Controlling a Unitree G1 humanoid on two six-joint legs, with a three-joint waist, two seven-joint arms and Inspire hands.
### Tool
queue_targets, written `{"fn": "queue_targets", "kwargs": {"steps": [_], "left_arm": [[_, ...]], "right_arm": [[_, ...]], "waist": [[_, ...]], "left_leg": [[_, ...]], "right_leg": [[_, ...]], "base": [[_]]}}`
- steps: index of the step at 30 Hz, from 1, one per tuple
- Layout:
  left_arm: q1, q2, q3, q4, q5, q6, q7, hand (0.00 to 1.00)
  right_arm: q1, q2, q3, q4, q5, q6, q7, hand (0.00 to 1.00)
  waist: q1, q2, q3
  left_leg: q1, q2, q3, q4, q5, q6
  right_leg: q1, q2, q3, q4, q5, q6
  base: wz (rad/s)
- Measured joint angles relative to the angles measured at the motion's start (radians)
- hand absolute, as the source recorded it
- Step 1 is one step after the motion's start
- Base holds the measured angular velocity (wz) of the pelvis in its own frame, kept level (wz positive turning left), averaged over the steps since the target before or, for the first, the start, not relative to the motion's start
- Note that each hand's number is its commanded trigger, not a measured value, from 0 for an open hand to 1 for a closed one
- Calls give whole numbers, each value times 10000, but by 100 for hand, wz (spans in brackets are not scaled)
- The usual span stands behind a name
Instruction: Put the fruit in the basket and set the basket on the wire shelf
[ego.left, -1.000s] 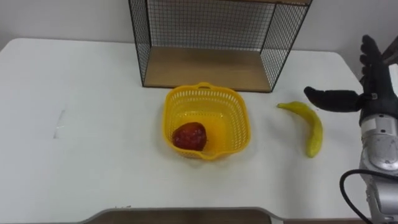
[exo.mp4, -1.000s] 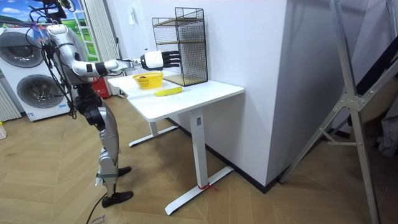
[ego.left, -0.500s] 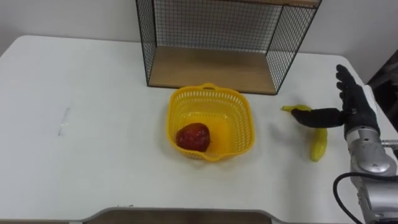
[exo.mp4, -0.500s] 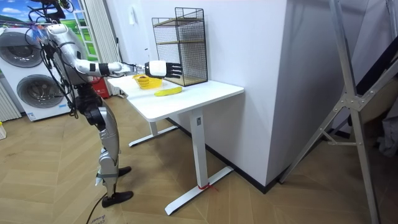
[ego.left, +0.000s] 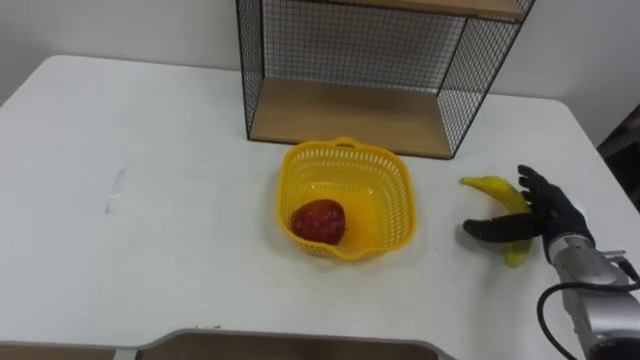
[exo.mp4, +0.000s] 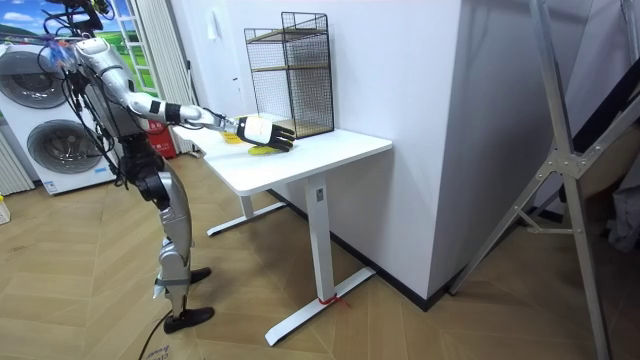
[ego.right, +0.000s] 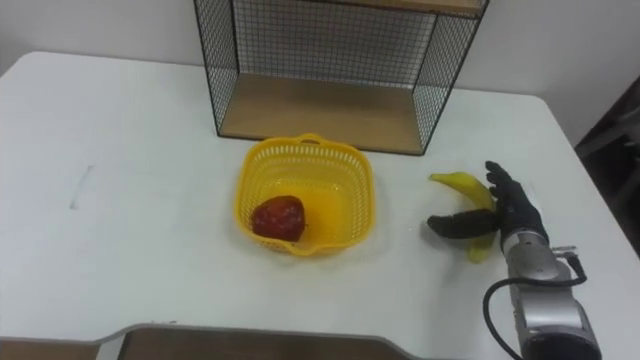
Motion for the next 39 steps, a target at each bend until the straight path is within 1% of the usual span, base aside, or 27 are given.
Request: {"fn": "queue_targets", "kwargs": {"steps": [1,2,5,7,9,10,13,15,18,19,20,21,26,29,34,37,39], "left_arm": [[13,1,-2,1,0,1,-49,0],[-15,7,-2,2,-2,1,-57,0],[-117,8,-1,133,-8,9,-160,0],[-107,7,0,130,-8,38,-237,0],[-42,8,9,130,-8,113,-237,0],[-30,8,26,129,-8,138,-237,0],[-33,17,201,130,-10,168,-219,0],[-71,36,214,137,-10,129,-131,0],[-69,42,215,152,-15,48,22,0],[-63,43,219,152,-17,45,37,0],[-58,43,221,153,-17,44,60,0],[-52,43,220,157,-15,44,68,0],[-52,53,220,155,-14,46,76,0],[-75,102,211,153,-13,45,98,0],[-110,220,212,153,3,45,279,0],[-157,274,213,153,3,45,283,0],[-212,283,210,151,-7,45,312,0]], "right_arm": [[-128,-22,16,253,5,-12,68,0],[-182,-81,63,546,6,-110,122,0],[-396,-165,61,1139,-35,-206,136,0],[-473,-195,21,1369,-276,-276,135,0],[-472,-201,-38,1502,-499,-307,136,0],[-472,-203,-46,1512,-563,-310,135,0],[-463,-220,-46,1596,-796,-361,144,0],[-463,-220,-46,1877,-833,-583,131,0],[-462,-221,-55,2152,-875,-721,107,0],[-461,-221,-57,2199,-892,-745,98,8],[-459,-222,-56,2212,-1022,-749,97,76],[-447,-220,-48,2209,-1189,-760,107,100],[-429,-248,-15,2212,-1567,-759,11,100],[-345,-484,14,2268,-1620,-733,-72,100],[-252,-598,29,2263,-1825,-726,-170,100],[-248,-720,39,2262,-2097,-622,-333,100],[-218,-830,101,2289,-2291,-517,-462,100]], "waist": [[-1,11,9],[-5,4,13],[74,53,6],[71,87,-5],[103,117,-52],[108,121,-56],[90,108,-69],[77,60,-102],[76,30,-106],[80,30,-107],[85,31,-106],[88,36,-103],[137,18,-90],[231,-15,-76],[284,-101,-60],[348,-141,-49],[495,-142,-49]], "left_leg": [[15,-3,-35,32,-2,2],[29,-15,-100,47,-3,1],[25,-15,-166,103,-6,1],[-30,-29,-263,201,-8,6],[-33,-40,-319,230,-6,6],[-36,-41,-326,235,-5,7],[-69,-49,-393,357,-5,7],[-112,-58,-446,387,-5,7],[-89,-78,-542,388,-20,18],[-76,-79,-553,398,-27,17],[-78,-78,-560,408,-28,17],[-84,-76,-561,433,-28,17],[-127,-74,-601,479,-41,16],[-121,-70,-622,520,-87,8],[-120,-60,-641,553,-162,-15],[-101,-60,-635,552,-171,-26],[-42,-47,-589,487,-177,-35]], "right_leg": [[50,1,-25,-3,0,0],[67,2,-76,-7,0,0],[111,12,-106,-15,-1,2],[159,24,-145,-90,-7,8],[213,30,-182,-179,-14,15],[216,30,-188,-179,-15,16],[238,37,-226,-175,-14,14],[252,40,-239,-153,-10,9],[380,41,-322,-185,-10,11],[400,42,-331,-183,-11,13],[404,46,-339,-185,-13,13],[403,48,-343,-193,-13,14],[431,63,-414,-306,-2,14],[479,77,-446,-340,-4,15],[531,101,-464,-375,-13,16],[528,105,-451,-371,-12,15],[531,105,-434,-373,-13,14]], "base": [[9],[12],[7],[12],[9],[4],[6],[7],[10],[7],[0],[0],[1],[1],[0],[0],[-5]]}}
